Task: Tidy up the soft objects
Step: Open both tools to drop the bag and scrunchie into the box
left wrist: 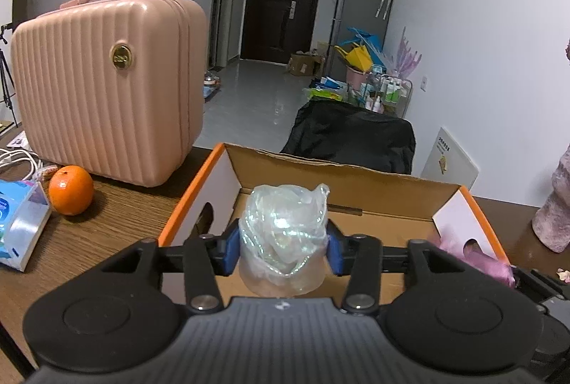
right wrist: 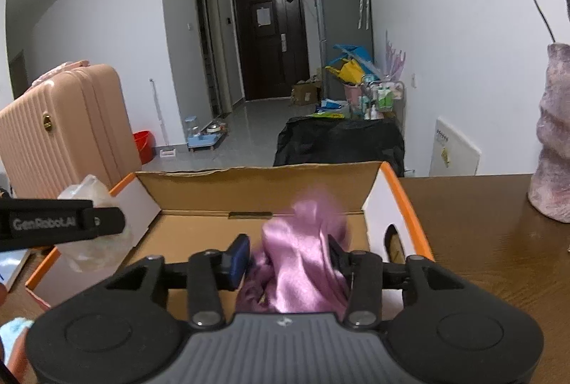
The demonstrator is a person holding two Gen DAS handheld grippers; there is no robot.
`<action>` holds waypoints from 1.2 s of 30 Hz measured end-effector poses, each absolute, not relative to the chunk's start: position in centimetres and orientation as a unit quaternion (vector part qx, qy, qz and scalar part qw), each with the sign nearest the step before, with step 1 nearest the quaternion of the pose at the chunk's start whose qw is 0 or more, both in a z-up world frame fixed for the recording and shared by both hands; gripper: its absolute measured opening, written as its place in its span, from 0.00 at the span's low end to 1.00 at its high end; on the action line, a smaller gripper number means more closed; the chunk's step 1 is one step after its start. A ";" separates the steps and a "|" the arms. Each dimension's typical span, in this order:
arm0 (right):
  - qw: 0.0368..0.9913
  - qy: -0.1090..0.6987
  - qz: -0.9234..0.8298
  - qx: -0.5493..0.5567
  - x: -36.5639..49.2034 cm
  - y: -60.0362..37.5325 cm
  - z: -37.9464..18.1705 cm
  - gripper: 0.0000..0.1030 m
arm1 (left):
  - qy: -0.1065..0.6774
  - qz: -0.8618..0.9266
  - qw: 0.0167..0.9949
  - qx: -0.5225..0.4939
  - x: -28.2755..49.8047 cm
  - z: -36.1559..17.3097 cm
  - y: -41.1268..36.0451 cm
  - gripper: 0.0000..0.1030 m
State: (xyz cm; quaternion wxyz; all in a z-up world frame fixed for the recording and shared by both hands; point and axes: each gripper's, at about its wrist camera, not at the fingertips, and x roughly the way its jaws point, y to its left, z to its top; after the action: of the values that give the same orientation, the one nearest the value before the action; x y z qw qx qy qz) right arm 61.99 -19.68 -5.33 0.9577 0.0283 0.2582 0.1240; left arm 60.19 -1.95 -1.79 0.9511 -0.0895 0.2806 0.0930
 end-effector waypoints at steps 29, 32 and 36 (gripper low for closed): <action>0.972 0.216 0.095 0.017 57.7 -21.8 -3.4 1.00 | 0.222 0.067 0.969 -0.086 53.9 1.8 -0.9 1.00; 0.974 0.205 0.097 0.012 56.3 -22.1 -2.9 1.00 | 0.212 0.057 0.972 -0.087 52.3 2.4 -0.7 1.00; 0.977 0.190 0.100 0.004 54.0 -22.4 -2.4 1.00 | 0.204 0.052 0.973 -0.090 50.3 2.9 -0.2 1.00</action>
State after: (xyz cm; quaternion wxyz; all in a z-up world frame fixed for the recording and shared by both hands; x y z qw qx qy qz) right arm 54.00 -22.43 -2.39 0.9766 0.0042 0.1902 0.1004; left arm 50.26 -0.18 2.86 0.9734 -0.0905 0.2041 0.0516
